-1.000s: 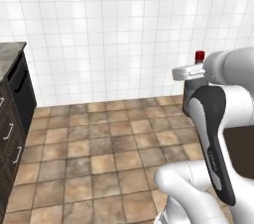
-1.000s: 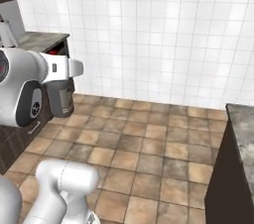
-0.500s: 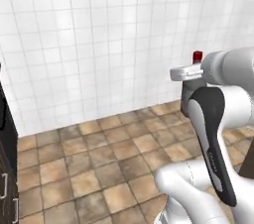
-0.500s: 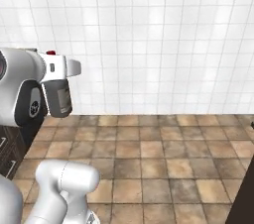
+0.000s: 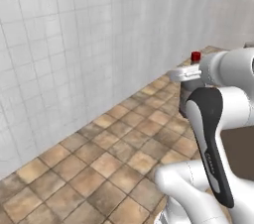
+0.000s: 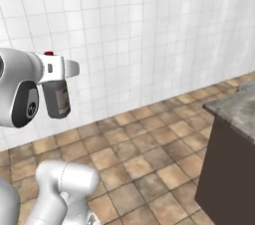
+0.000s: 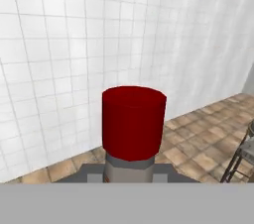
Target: Get the candle and the liquor from the cabinet and move them to the dining counter.
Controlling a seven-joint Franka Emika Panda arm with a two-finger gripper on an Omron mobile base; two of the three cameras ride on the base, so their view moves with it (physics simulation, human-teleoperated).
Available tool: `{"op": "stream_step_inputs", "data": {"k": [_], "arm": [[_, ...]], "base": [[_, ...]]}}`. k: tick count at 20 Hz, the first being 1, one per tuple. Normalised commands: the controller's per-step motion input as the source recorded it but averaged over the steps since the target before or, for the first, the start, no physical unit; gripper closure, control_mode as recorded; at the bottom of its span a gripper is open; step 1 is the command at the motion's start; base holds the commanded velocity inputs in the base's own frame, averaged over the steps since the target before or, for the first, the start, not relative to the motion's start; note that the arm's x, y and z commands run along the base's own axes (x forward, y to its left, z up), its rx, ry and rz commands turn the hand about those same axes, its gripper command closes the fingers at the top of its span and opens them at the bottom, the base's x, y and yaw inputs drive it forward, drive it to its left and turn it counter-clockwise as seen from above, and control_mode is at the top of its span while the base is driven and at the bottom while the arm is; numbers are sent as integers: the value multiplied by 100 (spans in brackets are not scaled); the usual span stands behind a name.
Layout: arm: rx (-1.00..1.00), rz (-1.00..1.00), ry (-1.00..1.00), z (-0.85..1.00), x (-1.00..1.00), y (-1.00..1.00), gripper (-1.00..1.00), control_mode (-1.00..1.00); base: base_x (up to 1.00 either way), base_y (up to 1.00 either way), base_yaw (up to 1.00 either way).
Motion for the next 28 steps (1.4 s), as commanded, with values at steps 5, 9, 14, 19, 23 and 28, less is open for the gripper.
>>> {"op": "stream_step_inputs", "data": {"k": [5,9,14,19,23,28], "arm": [[0,0,0,0,0,0,100,100],[0,0,0,0,0,0,100,100],[0,0,0,0,0,0,100,100],[0,0,0,0,0,0,100,100],[0,0,0,0,0,0,100,100],[0,0,0,0,0,0,100,100]], "base": [[79,63,-69],[99,89,-62],[99,90,-63],[74,76,-73],[57,69,-78],[55,71,-78]]}}
